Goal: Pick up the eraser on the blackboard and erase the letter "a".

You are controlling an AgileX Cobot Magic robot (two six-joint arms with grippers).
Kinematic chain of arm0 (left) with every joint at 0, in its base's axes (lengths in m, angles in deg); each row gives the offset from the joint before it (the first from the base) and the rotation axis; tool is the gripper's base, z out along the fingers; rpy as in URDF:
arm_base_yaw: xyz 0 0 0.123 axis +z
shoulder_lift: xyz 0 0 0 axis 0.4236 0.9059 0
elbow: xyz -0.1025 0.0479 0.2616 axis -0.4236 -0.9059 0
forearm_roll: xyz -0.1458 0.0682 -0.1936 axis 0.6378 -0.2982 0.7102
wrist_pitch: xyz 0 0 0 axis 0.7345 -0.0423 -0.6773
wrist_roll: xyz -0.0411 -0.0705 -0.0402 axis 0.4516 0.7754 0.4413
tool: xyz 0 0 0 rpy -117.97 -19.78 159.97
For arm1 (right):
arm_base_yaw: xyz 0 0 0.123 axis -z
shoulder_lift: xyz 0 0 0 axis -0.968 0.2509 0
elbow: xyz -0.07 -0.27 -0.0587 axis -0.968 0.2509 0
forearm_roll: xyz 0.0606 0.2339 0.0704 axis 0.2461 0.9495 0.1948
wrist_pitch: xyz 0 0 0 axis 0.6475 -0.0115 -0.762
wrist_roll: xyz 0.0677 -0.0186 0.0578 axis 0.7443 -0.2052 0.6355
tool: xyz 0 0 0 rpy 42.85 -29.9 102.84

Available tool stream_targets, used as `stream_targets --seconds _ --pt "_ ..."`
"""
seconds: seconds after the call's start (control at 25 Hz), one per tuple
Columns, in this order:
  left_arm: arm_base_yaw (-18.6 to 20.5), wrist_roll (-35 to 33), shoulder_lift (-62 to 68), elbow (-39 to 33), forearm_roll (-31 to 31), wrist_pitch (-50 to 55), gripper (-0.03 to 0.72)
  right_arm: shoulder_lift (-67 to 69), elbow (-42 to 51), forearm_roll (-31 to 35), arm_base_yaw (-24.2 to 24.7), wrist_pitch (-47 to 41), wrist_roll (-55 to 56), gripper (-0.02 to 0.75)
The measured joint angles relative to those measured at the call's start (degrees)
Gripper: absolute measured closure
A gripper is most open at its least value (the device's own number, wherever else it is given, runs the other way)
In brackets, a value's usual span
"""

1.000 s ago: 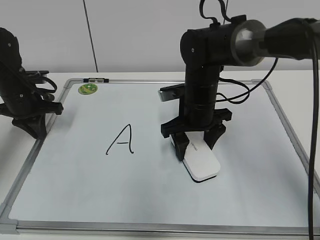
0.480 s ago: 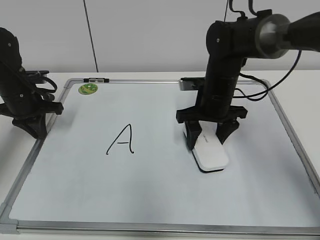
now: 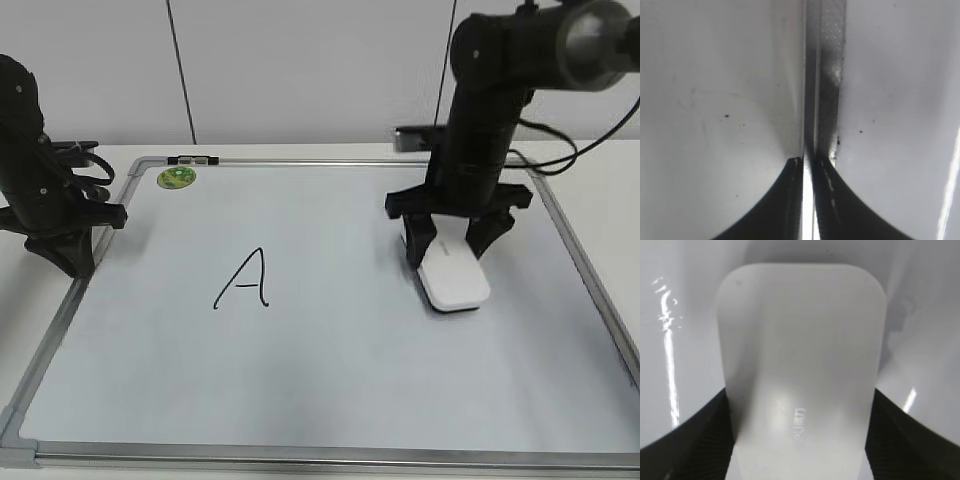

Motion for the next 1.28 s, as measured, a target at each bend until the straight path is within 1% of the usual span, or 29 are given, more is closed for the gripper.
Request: stream_targets --seconds 0.12,0.24,0.28,0.32,0.36,0.44,0.52,0.68,0.8,0.92,1.08,1.28 --pt "0.0 0.0 0.0 0.0 0.0 0.0 0.634 -4.8 0.1 -1.9 0.2 0.0 0.1 0.216" --pt "0.0 0.0 0.0 0.0 0.0 0.0 0.634 -10.2 0.1 -5.4 0.3 0.0 1.2 0.216" --pt "0.0 0.0 0.0 0.0 0.0 0.0 0.634 -10.2 0.1 -5.4 0.3 0.0 1.2 0.216" --pt "0.0 0.0 0.0 0.0 0.0 0.0 0.634 -12.5 0.1 -6.8 0.9 0.0 1.9 0.216" --pt "0.0 0.0 0.0 0.0 0.0 0.0 0.634 -13.4 0.1 -6.8 1.6 0.0 2.1 0.216" --pt "0.0 0.0 0.0 0.0 0.0 0.0 0.634 -14.3 0.1 -6.8 4.2 -0.1 2.3 0.216" --pt "0.0 0.0 0.0 0.0 0.0 0.0 0.634 -14.5 0.1 -6.8 8.0 -0.4 2.3 0.216" --pt "0.0 0.0 0.0 0.0 0.0 0.0 0.634 -14.5 2.0 -4.5 14.8 -0.3 0.4 0.216" --pt "0.0 0.0 0.0 0.0 0.0 0.0 0.634 -14.5 3.7 -3.4 17.5 -0.3 -1.3 0.216" --pt "0.0 0.0 0.0 0.0 0.0 0.0 0.633 -14.5 4.3 -3.2 18.7 -0.5 -2.4 0.216" --pt "0.0 0.0 0.0 0.0 0.0 0.0 0.634 -13.5 4.3 -4.9 18.7 -0.5 -2.8 0.216" --pt "0.0 0.0 0.0 0.0 0.1 0.0 0.633 -12.9 4.3 -5.2 18.7 -0.5 -2.9 0.216"
